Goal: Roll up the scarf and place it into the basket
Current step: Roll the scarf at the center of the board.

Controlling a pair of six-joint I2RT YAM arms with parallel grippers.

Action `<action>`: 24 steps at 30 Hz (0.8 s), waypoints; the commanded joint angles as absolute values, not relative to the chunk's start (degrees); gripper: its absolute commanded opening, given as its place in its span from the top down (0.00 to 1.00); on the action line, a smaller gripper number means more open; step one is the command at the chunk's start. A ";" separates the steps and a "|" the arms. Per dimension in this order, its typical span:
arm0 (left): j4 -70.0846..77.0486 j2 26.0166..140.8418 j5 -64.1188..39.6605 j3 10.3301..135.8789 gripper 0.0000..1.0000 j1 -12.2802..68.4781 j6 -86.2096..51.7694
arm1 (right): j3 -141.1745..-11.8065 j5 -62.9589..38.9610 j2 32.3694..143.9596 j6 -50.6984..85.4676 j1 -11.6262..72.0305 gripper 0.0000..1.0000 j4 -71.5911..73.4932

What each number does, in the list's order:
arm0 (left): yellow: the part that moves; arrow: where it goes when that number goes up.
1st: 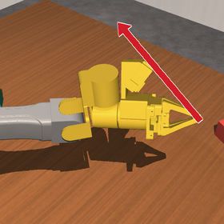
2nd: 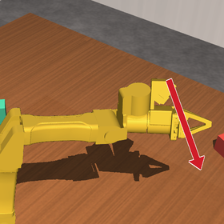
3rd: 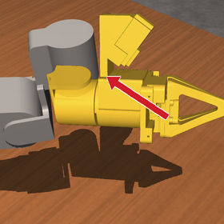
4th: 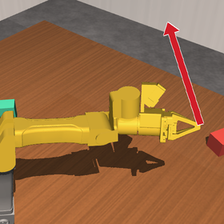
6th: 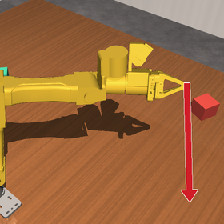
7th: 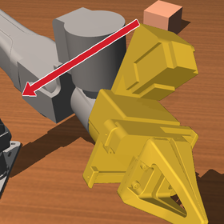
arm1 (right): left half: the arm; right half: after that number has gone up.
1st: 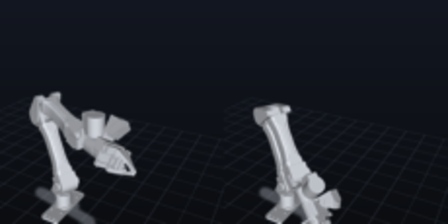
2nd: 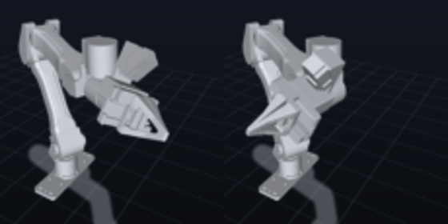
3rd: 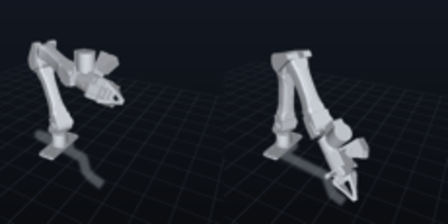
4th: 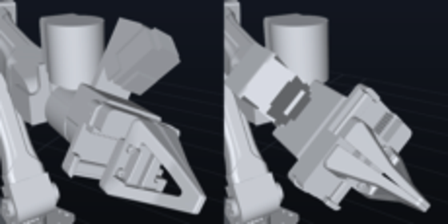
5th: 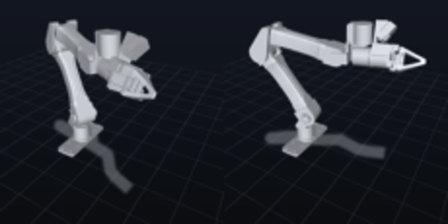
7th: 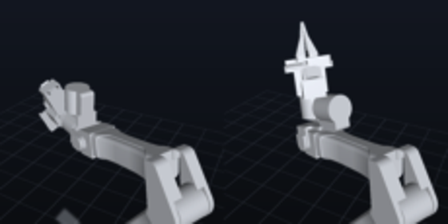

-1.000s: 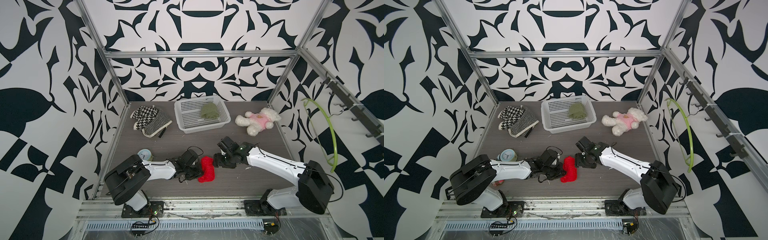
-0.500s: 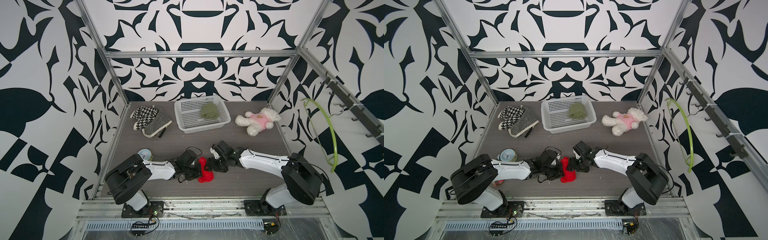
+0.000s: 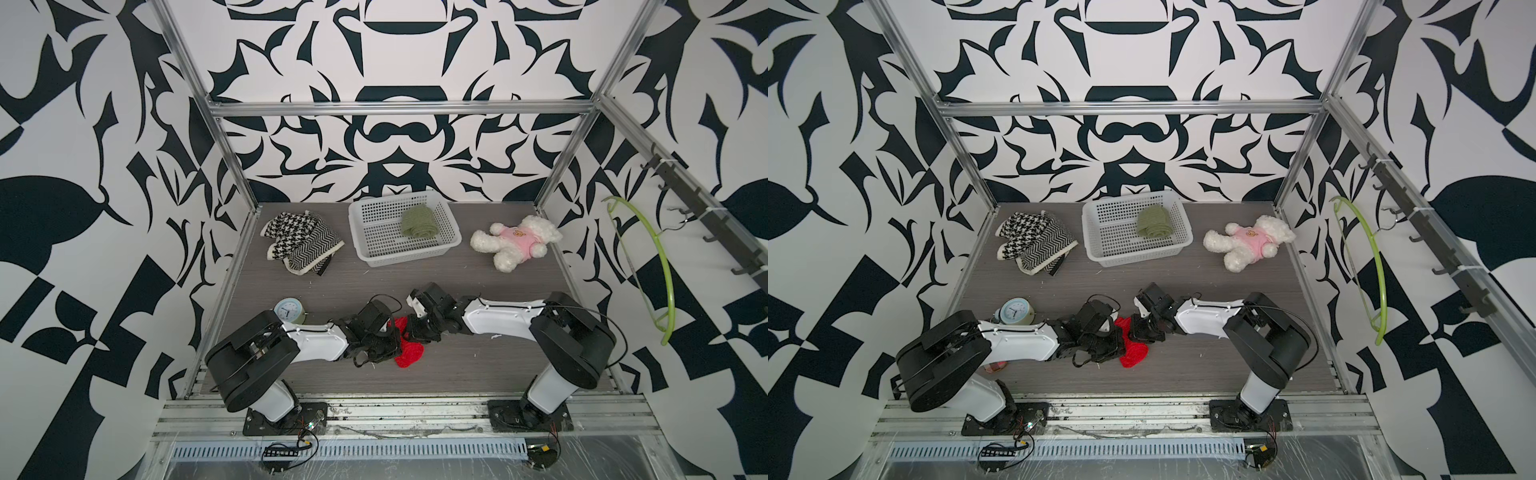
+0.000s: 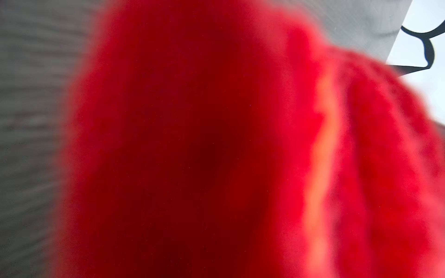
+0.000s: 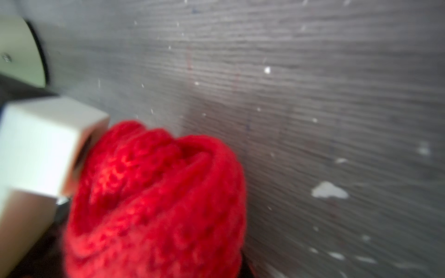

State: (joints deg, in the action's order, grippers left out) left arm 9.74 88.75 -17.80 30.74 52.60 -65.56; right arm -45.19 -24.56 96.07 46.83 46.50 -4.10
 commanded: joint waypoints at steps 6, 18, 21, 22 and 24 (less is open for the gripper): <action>-17.04 78.40 -9.68 28.69 1.00 50.29 -61.28 | -46.57 -14.15 97.19 44.04 49.45 1.00 -18.54; -17.59 69.06 -10.10 28.23 0.88 47.38 -60.19 | -52.00 2.19 91.80 40.30 49.48 1.00 -29.85; -11.38 69.06 -10.95 27.88 0.73 47.37 -61.28 | -52.29 2.61 91.91 39.72 49.56 1.00 -30.63; -10.58 68.97 -10.95 28.30 0.65 47.37 -61.13 | -52.36 2.95 91.87 39.57 49.57 1.00 -30.76; -11.39 68.74 -10.36 29.92 0.54 47.37 -60.10 | -52.42 3.43 91.76 39.43 49.53 1.00 -31.09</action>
